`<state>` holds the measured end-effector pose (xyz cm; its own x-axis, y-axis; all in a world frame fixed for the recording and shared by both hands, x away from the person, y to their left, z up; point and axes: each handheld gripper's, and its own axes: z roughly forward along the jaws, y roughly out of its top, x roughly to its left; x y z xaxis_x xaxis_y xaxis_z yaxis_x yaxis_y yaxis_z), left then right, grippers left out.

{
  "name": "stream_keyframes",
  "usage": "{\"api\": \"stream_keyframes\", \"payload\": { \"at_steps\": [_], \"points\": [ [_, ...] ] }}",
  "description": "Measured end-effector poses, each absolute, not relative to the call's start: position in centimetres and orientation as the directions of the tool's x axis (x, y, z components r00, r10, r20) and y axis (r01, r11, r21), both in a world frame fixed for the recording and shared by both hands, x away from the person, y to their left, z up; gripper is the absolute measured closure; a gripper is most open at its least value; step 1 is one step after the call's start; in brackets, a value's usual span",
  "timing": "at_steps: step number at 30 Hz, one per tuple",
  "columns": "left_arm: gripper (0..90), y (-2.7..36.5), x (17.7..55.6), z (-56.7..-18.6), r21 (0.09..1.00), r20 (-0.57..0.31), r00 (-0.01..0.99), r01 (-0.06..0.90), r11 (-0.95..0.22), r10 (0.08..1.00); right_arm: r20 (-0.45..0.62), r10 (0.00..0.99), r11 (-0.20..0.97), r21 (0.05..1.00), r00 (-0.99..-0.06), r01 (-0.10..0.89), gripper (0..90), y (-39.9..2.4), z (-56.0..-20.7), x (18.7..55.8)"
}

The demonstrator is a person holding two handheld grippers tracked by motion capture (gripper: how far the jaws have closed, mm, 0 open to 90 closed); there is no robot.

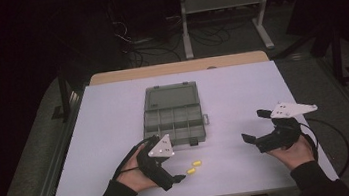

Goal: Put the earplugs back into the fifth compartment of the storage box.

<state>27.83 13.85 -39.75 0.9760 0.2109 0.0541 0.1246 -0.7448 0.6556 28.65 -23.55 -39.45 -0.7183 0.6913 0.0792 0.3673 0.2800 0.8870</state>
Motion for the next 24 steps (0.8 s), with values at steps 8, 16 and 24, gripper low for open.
{"api": "stream_keyframes", "payload": {
  "at_steps": [8, 16, 24],
  "points": [
    [5.5, 12.2, 27.6, -41.2, 0.629, 0.042, 0.986, 0.1, -0.771, 0.161, 0.075, 0.692, 0.294, 0.879, -0.718, 0.375, 0.0, -23.4, -39.6, 28.8],
    [14.5, 11.2, 27.6, -41.9, 0.611, 0.039, 0.991, 0.078, -0.788, 0.128, 0.073, 0.691, 0.294, 0.881, -0.719, 0.371, 0.0, -23.4, -39.6, 28.8],
    [27.2, 10.2, 27.8, -42.9, 0.573, 0.037, 0.995, 0.052, -0.818, 0.089, 0.073, 0.692, 0.292, 0.882, -0.718, 0.371, 0.0, -23.5, -39.6, 28.9]
  ]
}}
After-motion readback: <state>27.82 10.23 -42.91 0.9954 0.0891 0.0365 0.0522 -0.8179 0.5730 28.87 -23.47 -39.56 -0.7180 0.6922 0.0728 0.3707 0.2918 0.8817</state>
